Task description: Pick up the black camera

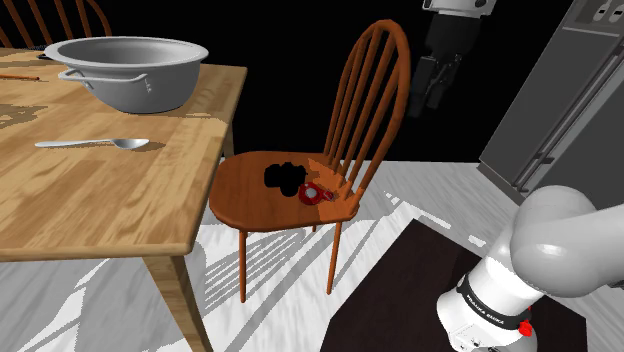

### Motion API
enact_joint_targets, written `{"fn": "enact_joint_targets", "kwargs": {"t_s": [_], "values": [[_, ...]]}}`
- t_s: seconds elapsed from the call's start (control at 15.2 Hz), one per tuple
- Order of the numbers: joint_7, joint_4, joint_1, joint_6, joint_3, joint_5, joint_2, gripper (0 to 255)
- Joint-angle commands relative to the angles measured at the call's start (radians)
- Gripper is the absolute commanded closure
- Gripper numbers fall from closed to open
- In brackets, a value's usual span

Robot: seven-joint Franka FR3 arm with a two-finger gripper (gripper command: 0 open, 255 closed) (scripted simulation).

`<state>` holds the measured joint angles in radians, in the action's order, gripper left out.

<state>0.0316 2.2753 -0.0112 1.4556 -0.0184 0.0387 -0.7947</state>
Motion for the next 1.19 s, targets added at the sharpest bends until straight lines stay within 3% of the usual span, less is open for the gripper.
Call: {"fn": "enact_joint_targets", "kwargs": {"t_s": [0.0,0.59,1.12], "values": [[0.0,0.0,0.0,0.0,0.0,0.0,0.0,0],[0.211,0.069,-0.03,0.284,-0.134,0.012,0.21,0],[0.419,0.024,-0.074,0.5,-0.235,-0.047,0.483,0]]}}
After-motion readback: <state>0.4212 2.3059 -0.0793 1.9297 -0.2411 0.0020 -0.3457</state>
